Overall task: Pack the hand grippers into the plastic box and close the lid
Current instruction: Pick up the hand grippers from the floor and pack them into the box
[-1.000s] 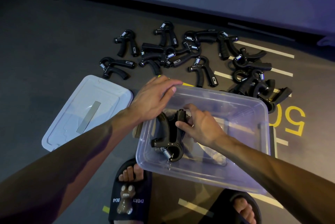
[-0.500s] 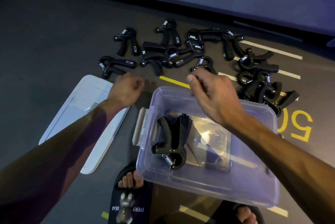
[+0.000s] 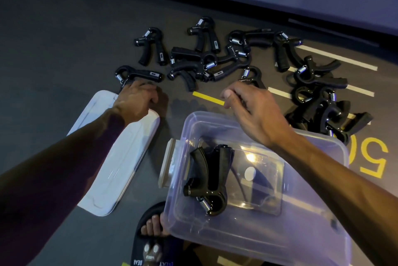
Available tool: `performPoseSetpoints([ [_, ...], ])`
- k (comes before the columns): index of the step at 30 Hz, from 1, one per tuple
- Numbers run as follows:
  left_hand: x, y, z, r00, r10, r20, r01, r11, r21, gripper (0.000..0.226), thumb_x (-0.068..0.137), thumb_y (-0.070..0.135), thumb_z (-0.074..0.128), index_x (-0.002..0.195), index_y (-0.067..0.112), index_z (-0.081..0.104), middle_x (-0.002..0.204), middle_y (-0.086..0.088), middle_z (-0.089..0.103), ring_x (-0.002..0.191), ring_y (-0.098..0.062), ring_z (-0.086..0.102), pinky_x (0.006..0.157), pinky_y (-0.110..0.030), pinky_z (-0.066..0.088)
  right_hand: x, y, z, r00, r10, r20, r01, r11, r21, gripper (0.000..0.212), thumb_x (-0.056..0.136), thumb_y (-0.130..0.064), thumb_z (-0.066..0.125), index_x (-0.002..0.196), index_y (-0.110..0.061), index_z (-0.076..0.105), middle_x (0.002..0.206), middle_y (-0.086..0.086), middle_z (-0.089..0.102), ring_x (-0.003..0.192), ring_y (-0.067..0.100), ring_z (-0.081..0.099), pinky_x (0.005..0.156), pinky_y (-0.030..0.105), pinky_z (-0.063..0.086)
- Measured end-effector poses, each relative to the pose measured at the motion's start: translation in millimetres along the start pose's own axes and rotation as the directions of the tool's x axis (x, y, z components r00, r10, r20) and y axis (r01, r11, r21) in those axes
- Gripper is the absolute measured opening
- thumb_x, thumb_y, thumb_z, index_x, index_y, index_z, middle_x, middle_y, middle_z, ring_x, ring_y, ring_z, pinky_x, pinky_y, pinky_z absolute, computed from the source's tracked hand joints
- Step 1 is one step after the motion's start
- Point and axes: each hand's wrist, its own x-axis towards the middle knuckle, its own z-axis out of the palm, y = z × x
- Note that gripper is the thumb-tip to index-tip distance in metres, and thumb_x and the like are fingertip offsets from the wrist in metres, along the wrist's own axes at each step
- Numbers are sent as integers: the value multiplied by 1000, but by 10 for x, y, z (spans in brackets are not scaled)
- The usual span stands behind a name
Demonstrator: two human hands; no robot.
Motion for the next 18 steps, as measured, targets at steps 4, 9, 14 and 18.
performPoseSetpoints([
  [4,59,33,-93,998,37,-56,-38,999,-16,30,75,-2,55,90,22,65,121,1,65,119,-31,52,92,-38,43,3,-14,-10,1000,14,9,-14,1000,8,27,105,-31,43,96,-17,63,78,0,66,65,13,50,66,36,43],
  [9,23,51,-99,993,13,-121,-6,998,61,24,80,1,52,93,21,55,109,-5,60,107,-33,49,85,-41,40,-13,-27,-34,999,33,4,-33,999,18,27,105,-31,43,94,-16,63,74,2,65,62,15,51,64,38,43],
  [14,48,96,-161,994,-22,-104,39,986,164,25,84,3,53,97,25,51,108,0,62,109,-29,50,90,-40,38,-16,-38,-29,999,38,21,-39,999,12,28,105,-31,43,94,-16,63,75,2,66,61,15,50,63,37,40],
  [18,28,103,-232,965,11,-263,3,999,53,31,88,7,61,113,24,55,110,-3,67,106,-32,54,89,-44,39,-16,-58,-43,999,43,16,-44,999,29,27,105,-31,43,94,-16,64,77,-2,69,61,9,52,62,30,39],
])
